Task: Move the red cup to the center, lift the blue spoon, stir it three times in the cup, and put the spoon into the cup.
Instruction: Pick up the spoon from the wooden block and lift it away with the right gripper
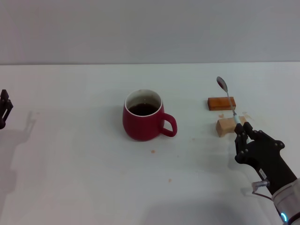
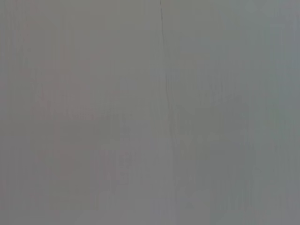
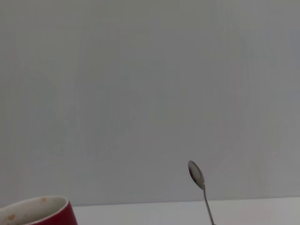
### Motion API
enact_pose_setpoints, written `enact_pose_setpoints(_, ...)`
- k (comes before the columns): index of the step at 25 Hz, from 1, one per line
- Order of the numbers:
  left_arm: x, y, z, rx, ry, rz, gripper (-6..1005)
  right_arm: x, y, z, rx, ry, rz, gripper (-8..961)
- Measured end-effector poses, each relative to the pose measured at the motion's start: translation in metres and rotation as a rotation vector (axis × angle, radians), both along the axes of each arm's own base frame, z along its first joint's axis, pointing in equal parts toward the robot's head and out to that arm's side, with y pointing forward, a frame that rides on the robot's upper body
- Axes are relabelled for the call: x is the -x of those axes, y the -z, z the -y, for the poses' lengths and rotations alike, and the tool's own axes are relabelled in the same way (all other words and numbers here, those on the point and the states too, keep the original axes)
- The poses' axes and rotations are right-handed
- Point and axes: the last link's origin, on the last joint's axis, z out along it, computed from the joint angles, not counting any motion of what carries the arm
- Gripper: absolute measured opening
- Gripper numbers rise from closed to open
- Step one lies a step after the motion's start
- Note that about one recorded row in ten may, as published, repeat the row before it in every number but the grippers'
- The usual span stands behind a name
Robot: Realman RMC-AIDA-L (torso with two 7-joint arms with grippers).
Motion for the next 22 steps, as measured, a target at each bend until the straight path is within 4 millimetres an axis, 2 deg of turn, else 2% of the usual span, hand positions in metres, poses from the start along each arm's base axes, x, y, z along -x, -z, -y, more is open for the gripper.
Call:
enact_pose_setpoints(7, 0.000, 0.000, 0.000, 0.000, 0.002, 0.000, 842, 0.006, -0.006, -0.002, -0.003, -0.020, -0.018, 125)
enact_pose_setpoints(22, -0.002, 0.000, -0.001, 0.000, 0.006, 0.000, 842, 0.037, -0.016, -0.007, -0.002, -0.090, 0.023, 124)
